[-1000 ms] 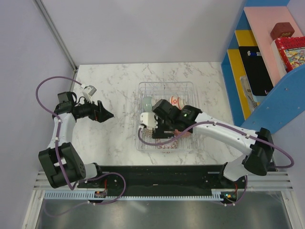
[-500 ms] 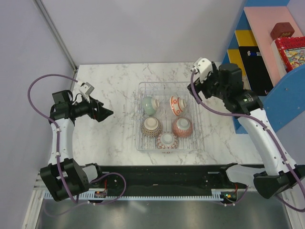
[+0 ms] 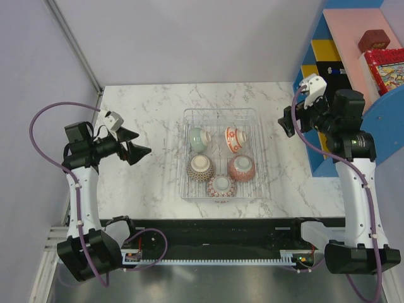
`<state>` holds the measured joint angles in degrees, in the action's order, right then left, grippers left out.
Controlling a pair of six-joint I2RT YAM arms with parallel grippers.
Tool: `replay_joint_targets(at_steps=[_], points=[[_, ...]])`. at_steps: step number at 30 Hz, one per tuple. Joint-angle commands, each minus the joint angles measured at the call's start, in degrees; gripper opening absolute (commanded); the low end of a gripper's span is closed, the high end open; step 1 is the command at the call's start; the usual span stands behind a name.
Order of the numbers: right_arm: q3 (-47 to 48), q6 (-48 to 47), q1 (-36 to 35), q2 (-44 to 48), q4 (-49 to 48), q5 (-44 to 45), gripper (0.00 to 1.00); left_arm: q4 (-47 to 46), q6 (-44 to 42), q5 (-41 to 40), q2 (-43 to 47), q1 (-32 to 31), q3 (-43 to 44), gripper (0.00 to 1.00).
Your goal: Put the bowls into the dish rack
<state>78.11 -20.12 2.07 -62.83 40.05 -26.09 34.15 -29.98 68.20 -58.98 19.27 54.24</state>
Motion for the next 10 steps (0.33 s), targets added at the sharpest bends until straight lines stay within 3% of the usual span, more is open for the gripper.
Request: replay_joint_targets(at_steps=[1,10], points=[[-0.1,2.1,0.0,2.5,-0.8,-5.1,0.97,-1.0,-2.3,2.6,0.7,0.3,-0.8,1.00],[-2.6,3.2,0.0,5.0,-3.8,-4.3,0.97,-0.9,-2.6,3.1,0.4,0.2,-1.2,1.00]])
